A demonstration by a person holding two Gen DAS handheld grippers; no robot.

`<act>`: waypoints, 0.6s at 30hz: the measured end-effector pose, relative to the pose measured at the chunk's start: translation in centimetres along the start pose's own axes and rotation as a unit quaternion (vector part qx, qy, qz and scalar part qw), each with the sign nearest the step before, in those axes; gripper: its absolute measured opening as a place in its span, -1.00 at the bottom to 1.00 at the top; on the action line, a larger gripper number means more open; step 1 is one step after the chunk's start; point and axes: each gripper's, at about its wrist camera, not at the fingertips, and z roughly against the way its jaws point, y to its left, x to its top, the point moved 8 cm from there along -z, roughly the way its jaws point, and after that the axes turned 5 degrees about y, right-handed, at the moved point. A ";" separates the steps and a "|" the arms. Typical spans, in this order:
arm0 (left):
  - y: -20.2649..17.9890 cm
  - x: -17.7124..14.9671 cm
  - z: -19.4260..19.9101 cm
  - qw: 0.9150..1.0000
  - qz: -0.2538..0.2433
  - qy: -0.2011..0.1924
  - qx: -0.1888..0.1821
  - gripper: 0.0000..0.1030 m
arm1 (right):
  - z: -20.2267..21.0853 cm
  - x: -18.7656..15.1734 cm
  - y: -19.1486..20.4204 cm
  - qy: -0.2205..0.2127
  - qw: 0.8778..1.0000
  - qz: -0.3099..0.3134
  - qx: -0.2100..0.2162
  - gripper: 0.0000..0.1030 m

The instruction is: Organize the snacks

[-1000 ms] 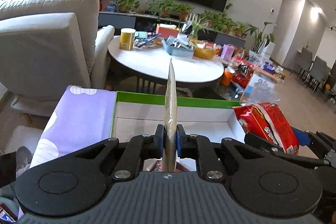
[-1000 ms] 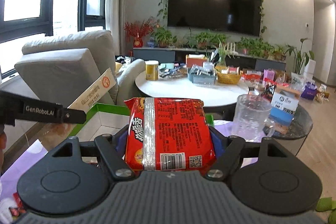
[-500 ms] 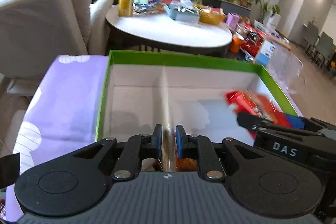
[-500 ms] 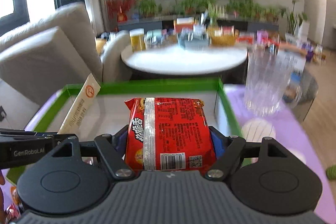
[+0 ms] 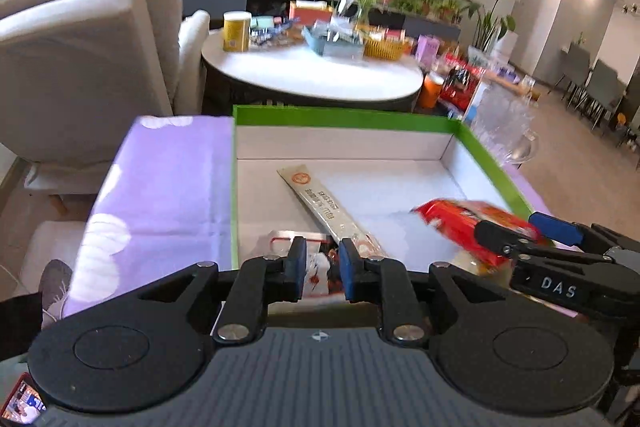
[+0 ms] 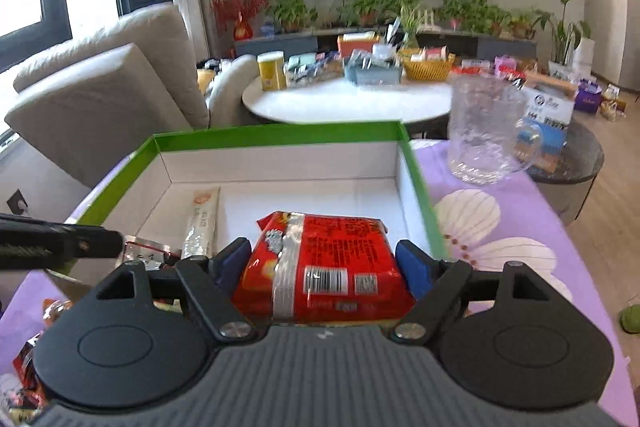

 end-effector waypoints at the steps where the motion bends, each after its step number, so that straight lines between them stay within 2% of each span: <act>1: 0.3 -0.4 1.0 1.000 0.000 -0.005 -0.001 -0.64 | 0.4 0.2 -0.1 -0.006 1.000 0.000 0.004 0.14; 4: 1.8 -2.1 3.2 1.000 0.005 -0.009 0.007 -0.61 | 2.2 0.2 0.1 -0.020 0.999 0.004 0.024 0.14; 8: 3.7 -5.7 4.8 1.000 0.019 0.003 0.023 -0.61 | 4.3 -0.8 0.9 -0.029 0.999 0.027 0.037 0.14; 13: 5.8 -9.9 4.7 0.996 0.067 0.046 0.022 -0.61 | 5.1 -2.9 1.8 -0.015 0.997 0.061 0.034 0.14; 18: 6.0 -11.8 4.7 0.995 0.081 0.061 0.011 -0.61 | 6.1 -5.1 2.5 0.003 0.996 0.078 0.040 0.14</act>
